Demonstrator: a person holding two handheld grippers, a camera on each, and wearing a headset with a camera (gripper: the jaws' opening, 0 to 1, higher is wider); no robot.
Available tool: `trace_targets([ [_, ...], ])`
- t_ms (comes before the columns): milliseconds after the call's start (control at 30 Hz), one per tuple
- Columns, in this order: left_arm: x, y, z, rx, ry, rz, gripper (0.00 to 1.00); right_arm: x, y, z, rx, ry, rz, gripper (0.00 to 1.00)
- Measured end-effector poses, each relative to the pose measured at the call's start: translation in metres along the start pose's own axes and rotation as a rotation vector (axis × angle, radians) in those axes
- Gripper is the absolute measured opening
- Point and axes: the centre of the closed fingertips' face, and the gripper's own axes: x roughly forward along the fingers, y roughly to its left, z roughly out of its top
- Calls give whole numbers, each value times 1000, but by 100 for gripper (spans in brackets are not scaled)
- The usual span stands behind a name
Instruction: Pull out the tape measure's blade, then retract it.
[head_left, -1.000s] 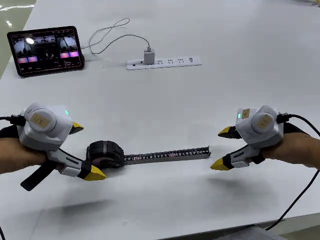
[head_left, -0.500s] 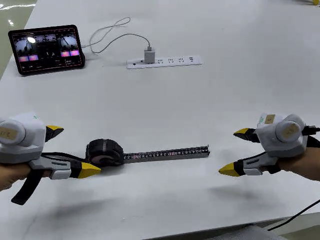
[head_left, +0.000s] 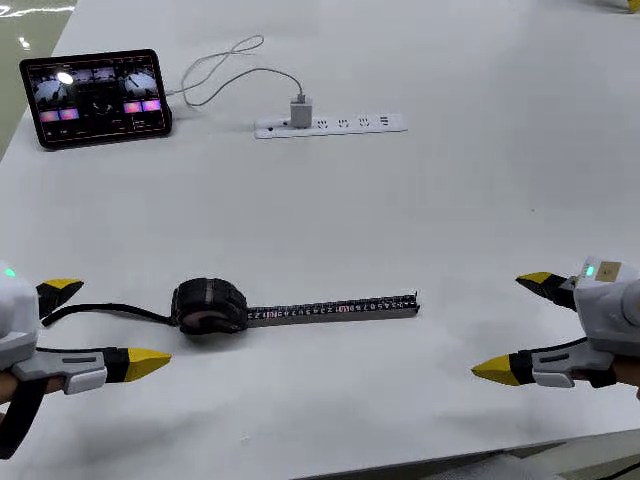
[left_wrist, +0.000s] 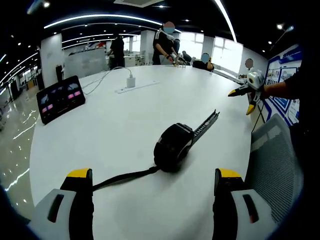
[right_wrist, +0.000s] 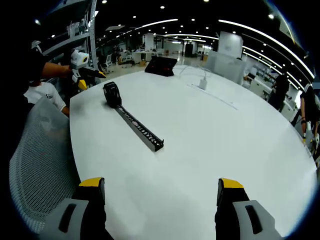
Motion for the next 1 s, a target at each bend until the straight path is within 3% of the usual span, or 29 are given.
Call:
trace_targets([
  [133, -4, -3, -5, 0, -4, 8, 99, -6, 1, -7, 41, -13, -4, 99],
  [500, -9, -2, -3, 4, -27, 49, 99, -21, 4, -24, 49, -4, -23, 99],
  [667, -11, 1, -10, 29, -18, 65, 99, -27, 0, -30, 52, -6, -44, 99],
  [1000, -18, -3, -27, 13, 8, 74, 99, -35, -4, -38, 85, 0, -57, 99],
])
